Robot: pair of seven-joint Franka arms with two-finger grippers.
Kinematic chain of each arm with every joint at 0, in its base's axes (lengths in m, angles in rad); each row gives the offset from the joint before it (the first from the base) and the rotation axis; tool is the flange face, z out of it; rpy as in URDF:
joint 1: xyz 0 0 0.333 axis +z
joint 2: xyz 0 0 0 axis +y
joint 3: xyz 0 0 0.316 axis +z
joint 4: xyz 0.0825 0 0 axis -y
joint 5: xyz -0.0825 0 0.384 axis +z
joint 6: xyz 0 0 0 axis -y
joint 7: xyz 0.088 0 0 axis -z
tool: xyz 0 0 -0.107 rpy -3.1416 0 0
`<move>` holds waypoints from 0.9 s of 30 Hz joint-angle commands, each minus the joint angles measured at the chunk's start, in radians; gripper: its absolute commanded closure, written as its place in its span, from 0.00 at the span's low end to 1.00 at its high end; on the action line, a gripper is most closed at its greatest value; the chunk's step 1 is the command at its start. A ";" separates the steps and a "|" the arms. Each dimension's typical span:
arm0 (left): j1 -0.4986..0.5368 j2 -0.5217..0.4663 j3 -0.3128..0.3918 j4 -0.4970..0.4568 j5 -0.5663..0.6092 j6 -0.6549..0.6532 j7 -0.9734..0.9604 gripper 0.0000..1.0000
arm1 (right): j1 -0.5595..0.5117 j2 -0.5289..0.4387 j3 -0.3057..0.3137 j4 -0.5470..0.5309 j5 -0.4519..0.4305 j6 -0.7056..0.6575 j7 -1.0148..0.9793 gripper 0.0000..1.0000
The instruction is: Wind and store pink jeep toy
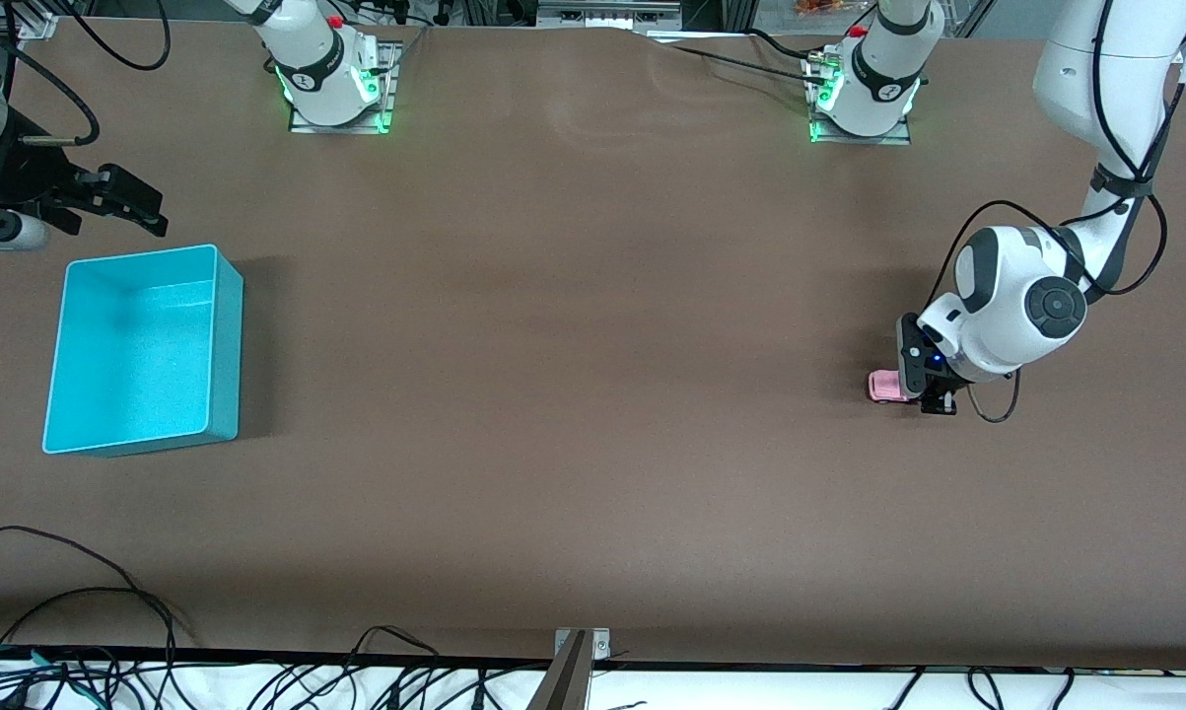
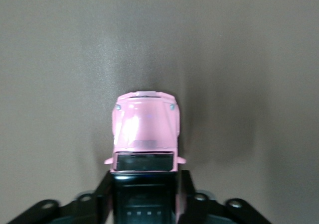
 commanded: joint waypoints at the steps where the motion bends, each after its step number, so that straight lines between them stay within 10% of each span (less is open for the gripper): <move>1: 0.010 0.013 -0.011 0.013 -0.021 0.005 0.023 0.89 | 0.002 0.008 0.003 0.022 -0.007 -0.004 0.004 0.00; 27: 0.110 0.047 -0.011 0.013 -0.034 0.002 0.041 0.96 | 0.002 0.008 0.003 0.022 -0.007 -0.004 0.004 0.00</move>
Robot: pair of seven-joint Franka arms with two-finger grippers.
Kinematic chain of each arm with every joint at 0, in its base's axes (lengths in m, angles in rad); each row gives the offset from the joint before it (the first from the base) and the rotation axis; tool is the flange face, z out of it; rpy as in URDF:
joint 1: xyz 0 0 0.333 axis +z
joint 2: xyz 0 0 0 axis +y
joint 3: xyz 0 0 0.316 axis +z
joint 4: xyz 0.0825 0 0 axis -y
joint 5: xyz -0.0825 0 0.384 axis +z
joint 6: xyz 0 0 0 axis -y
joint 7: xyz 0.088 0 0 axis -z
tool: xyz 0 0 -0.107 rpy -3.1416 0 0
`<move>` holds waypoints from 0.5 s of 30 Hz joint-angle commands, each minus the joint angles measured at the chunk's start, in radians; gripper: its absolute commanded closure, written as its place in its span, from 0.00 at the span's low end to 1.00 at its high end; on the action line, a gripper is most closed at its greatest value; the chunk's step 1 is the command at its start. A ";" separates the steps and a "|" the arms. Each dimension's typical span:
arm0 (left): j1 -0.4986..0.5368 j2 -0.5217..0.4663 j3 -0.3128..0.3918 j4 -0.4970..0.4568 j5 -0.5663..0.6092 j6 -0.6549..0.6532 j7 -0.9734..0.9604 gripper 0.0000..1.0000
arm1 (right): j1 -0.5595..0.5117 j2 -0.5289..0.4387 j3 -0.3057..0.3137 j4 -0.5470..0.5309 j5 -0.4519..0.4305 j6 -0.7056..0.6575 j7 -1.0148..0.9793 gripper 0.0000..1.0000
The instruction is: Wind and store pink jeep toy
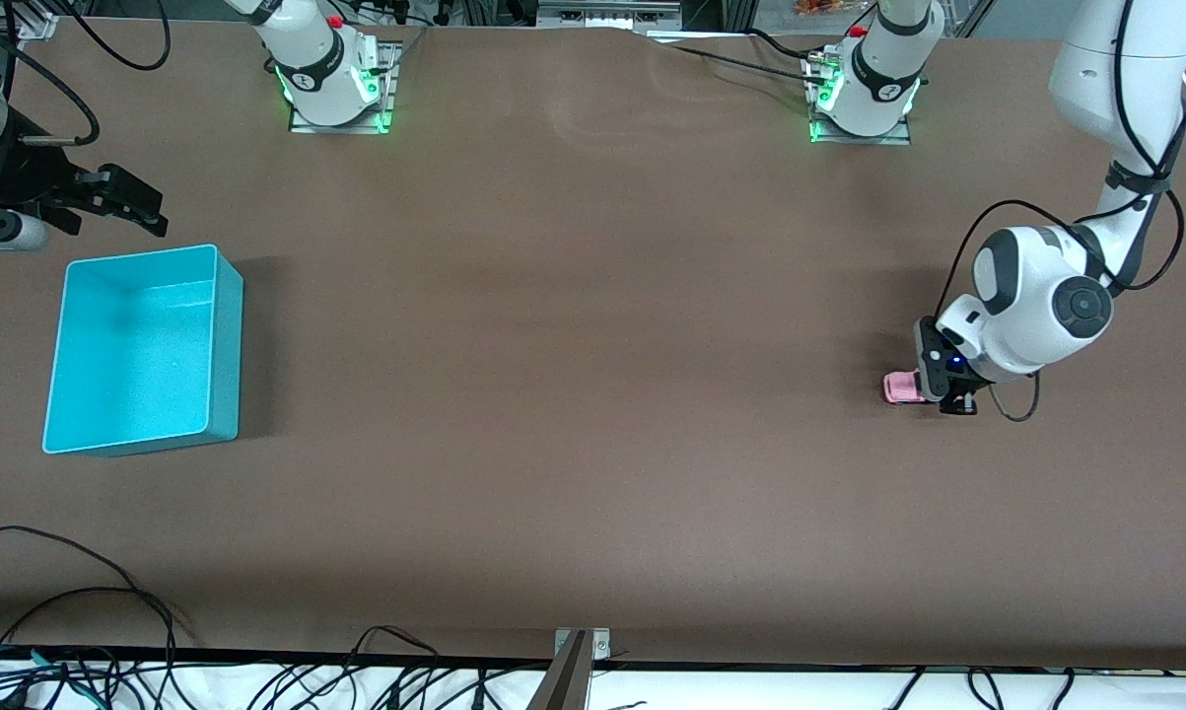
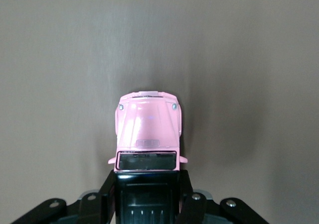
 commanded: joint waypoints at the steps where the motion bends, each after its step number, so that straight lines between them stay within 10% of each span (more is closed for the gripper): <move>1: 0.062 0.049 -0.011 0.009 -0.013 0.002 0.062 0.97 | 0.002 0.008 0.003 0.022 -0.007 -0.004 0.004 0.00; 15: 0.217 0.081 -0.009 0.036 -0.012 -0.003 0.272 1.00 | 0.002 0.008 0.003 0.022 -0.007 -0.003 0.004 0.00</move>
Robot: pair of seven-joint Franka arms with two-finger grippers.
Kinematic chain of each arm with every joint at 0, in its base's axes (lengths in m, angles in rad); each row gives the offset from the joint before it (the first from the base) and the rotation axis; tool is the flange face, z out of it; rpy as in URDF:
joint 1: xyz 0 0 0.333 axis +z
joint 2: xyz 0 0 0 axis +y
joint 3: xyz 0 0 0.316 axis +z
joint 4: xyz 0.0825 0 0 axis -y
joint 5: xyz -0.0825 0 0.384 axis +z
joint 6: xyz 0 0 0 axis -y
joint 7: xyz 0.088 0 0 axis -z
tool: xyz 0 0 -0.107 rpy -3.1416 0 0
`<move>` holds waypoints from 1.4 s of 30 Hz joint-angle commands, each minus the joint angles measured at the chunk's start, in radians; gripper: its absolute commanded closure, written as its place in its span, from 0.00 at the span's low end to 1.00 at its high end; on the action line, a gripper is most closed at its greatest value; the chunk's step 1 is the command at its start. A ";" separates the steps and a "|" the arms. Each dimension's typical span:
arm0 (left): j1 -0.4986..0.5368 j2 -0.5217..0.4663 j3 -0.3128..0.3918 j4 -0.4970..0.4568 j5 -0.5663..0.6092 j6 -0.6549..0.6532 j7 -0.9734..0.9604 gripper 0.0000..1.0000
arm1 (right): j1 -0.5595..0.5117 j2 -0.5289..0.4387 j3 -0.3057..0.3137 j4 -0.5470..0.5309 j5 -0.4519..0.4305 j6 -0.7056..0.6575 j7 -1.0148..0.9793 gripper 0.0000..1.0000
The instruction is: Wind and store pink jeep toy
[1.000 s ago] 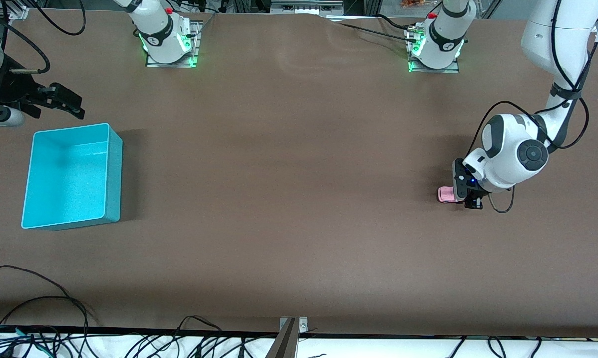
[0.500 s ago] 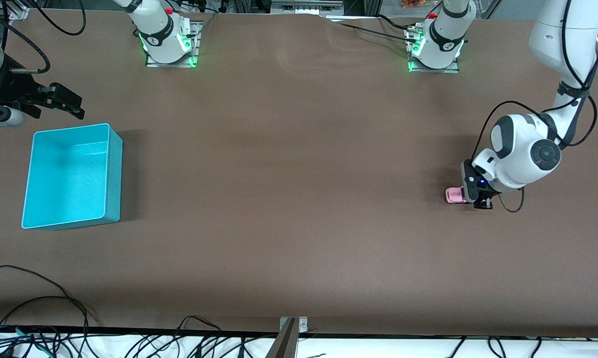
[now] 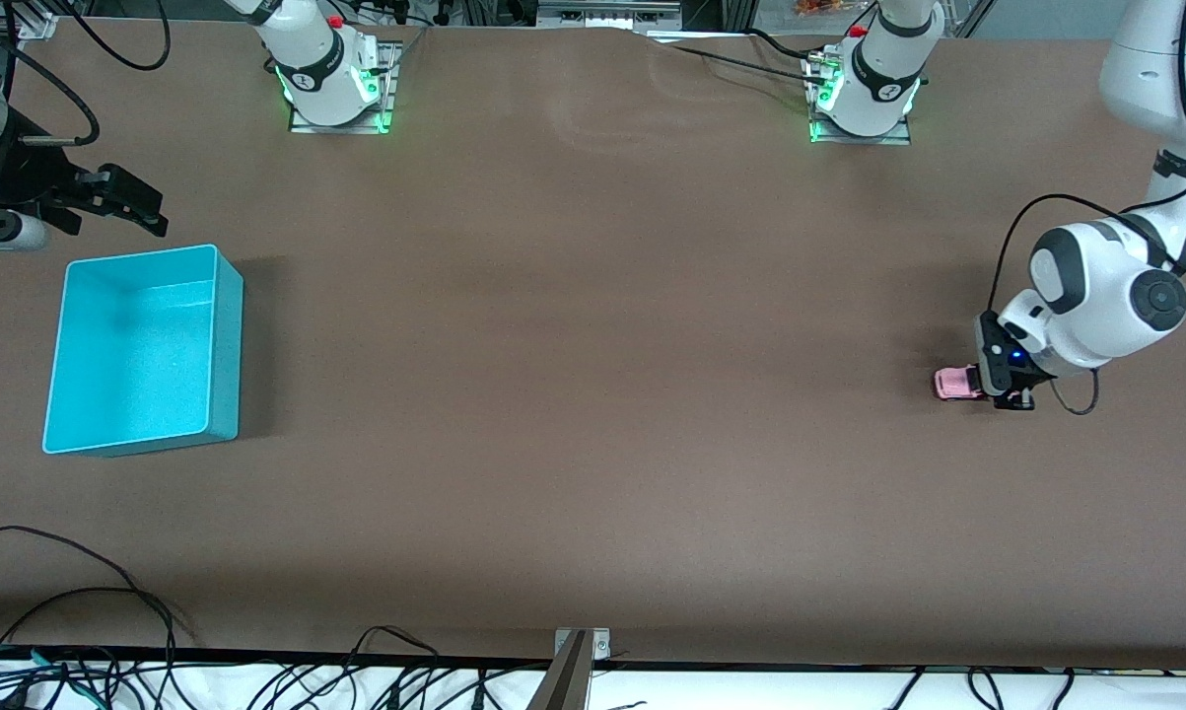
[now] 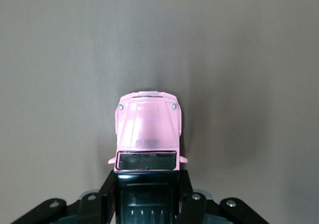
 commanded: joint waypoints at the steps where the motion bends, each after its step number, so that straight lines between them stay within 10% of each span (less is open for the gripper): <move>1: 0.068 0.072 -0.006 0.023 -0.012 -0.005 0.104 1.00 | 0.002 0.008 0.003 0.022 -0.007 -0.003 0.004 0.00; 42: 0.281 0.127 0.000 0.123 -0.007 -0.014 0.356 0.99 | 0.002 0.008 0.003 0.022 -0.007 -0.003 0.005 0.00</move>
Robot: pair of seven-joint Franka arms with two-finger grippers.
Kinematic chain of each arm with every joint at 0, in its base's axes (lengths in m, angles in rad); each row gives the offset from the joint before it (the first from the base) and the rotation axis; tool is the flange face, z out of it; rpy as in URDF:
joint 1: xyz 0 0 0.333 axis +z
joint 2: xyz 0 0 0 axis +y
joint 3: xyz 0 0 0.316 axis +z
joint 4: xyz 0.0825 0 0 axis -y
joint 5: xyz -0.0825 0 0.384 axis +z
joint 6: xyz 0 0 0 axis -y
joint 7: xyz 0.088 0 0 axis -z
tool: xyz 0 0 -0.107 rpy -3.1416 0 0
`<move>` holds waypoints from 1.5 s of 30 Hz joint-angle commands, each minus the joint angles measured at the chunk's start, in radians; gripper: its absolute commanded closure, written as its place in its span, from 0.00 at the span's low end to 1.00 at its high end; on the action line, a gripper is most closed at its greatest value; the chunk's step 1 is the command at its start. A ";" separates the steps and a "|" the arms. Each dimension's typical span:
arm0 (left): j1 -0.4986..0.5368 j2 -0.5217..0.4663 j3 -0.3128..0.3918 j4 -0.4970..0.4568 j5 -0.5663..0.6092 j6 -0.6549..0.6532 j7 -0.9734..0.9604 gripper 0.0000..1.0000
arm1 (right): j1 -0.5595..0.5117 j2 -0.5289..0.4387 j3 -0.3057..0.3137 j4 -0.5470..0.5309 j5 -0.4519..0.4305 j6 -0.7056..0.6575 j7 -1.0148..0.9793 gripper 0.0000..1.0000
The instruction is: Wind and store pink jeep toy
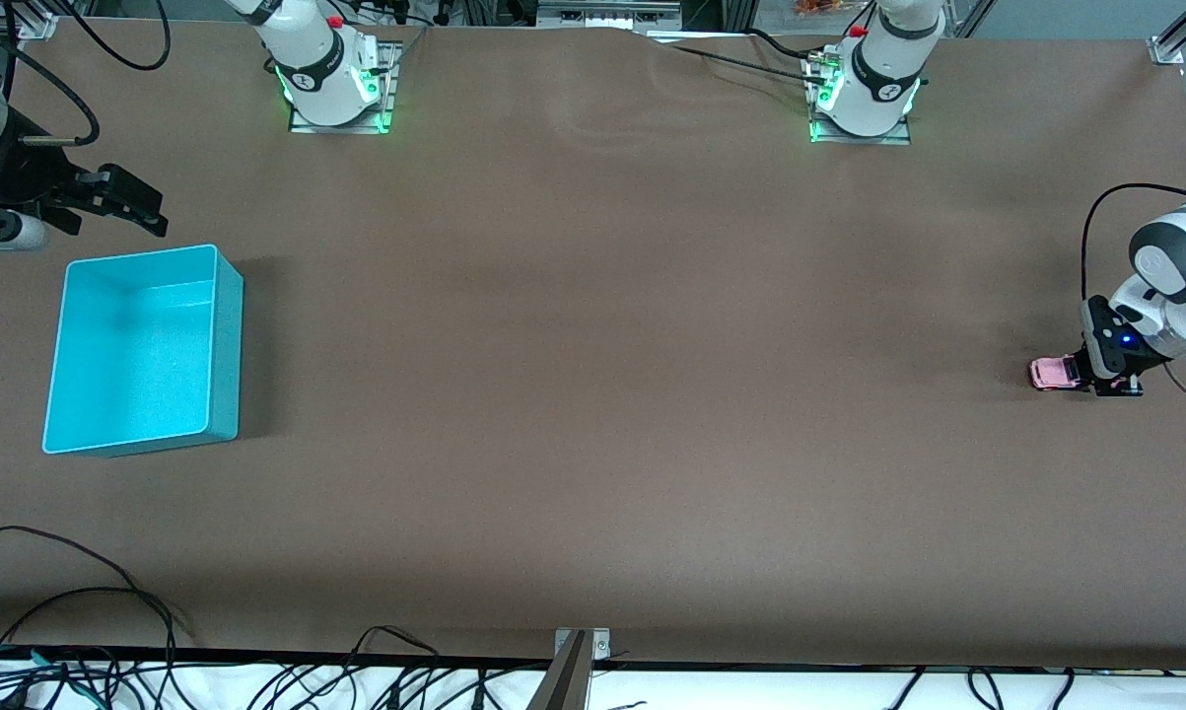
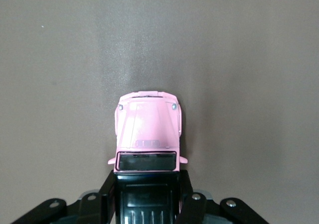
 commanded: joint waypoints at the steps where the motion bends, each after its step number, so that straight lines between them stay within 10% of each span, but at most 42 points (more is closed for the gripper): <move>1: 0.017 0.061 0.004 0.011 -0.007 -0.013 0.079 0.99 | 0.002 0.008 0.003 0.022 -0.009 -0.003 0.004 0.00; 11: 0.017 0.062 0.002 0.017 -0.007 -0.015 0.086 0.92 | 0.002 0.008 0.003 0.022 -0.009 -0.003 0.004 0.00; 13: 0.017 0.061 0.002 0.017 -0.007 -0.015 0.086 0.70 | 0.002 0.011 0.003 0.022 -0.009 -0.003 0.004 0.00; 16: 0.016 0.056 -0.001 0.025 -0.009 -0.018 0.086 0.03 | 0.002 0.011 0.003 0.022 -0.009 -0.003 0.004 0.00; 17: 0.011 0.054 -0.001 0.031 -0.009 -0.027 0.086 0.00 | 0.002 0.011 0.003 0.022 -0.009 -0.003 0.004 0.00; 45: -0.081 -0.137 -0.010 0.288 -0.007 -0.642 -0.195 0.00 | 0.000 0.012 0.001 0.022 -0.010 -0.003 0.004 0.00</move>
